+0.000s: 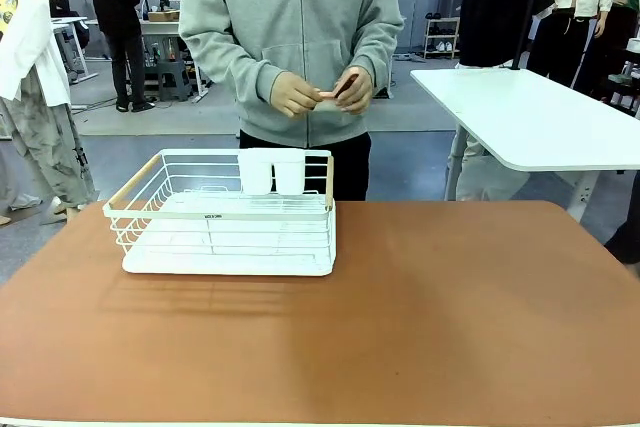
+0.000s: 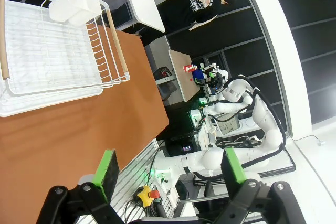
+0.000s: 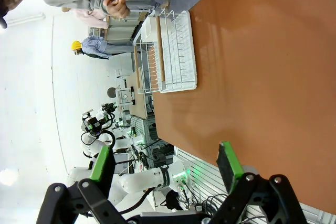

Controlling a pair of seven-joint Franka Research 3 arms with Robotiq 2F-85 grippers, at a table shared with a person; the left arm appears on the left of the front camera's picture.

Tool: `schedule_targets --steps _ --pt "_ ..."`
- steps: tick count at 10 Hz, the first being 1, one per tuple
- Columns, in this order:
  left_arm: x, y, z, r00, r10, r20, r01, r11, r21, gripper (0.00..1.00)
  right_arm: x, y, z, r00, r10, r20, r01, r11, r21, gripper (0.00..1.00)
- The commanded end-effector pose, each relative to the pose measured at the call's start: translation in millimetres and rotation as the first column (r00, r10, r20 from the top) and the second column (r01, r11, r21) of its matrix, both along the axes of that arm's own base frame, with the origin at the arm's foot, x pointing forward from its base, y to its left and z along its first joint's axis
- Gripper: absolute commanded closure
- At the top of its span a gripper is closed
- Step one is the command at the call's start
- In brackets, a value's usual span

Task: Clean the table.
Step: Pick up the Lint Roller when the human hands it over.

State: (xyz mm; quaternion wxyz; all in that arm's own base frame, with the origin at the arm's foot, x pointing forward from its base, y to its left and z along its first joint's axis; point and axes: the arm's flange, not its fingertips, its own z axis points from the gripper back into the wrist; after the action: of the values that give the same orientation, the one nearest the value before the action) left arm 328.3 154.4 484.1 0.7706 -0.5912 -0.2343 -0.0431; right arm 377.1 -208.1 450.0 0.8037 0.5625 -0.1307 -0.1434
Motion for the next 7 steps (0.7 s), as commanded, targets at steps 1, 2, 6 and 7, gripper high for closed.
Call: schedule_targets --steps 1,2,6,7 --pt "-1.6 -0.1 2.5 1.000 -0.002 0.022 0.002 1.000 -0.023 0.00 -3.9 4.2 3.7 1.000 -0.007 0.010 0.007 1.000 0.012 0.00" --pt "-1.6 -0.1 2.5 1.000 -0.002 0.022 0.002 1.000 -0.023 0.00 -3.9 4.2 3.7 1.000 -0.007 0.010 0.007 1.000 0.012 0.00" --pt "-1.6 -0.1 2.5 1.000 -0.002 0.022 0.002 1.000 -0.023 0.00 -3.9 4.2 3.7 1.000 -0.007 0.010 0.007 1.000 0.012 0.00" --pt "-1.6 -0.1 2.5 1.000 -0.002 0.022 0.002 1.000 -0.023 0.00 -3.9 4.2 3.7 1.000 -0.007 0.010 0.007 1.000 0.012 0.00"
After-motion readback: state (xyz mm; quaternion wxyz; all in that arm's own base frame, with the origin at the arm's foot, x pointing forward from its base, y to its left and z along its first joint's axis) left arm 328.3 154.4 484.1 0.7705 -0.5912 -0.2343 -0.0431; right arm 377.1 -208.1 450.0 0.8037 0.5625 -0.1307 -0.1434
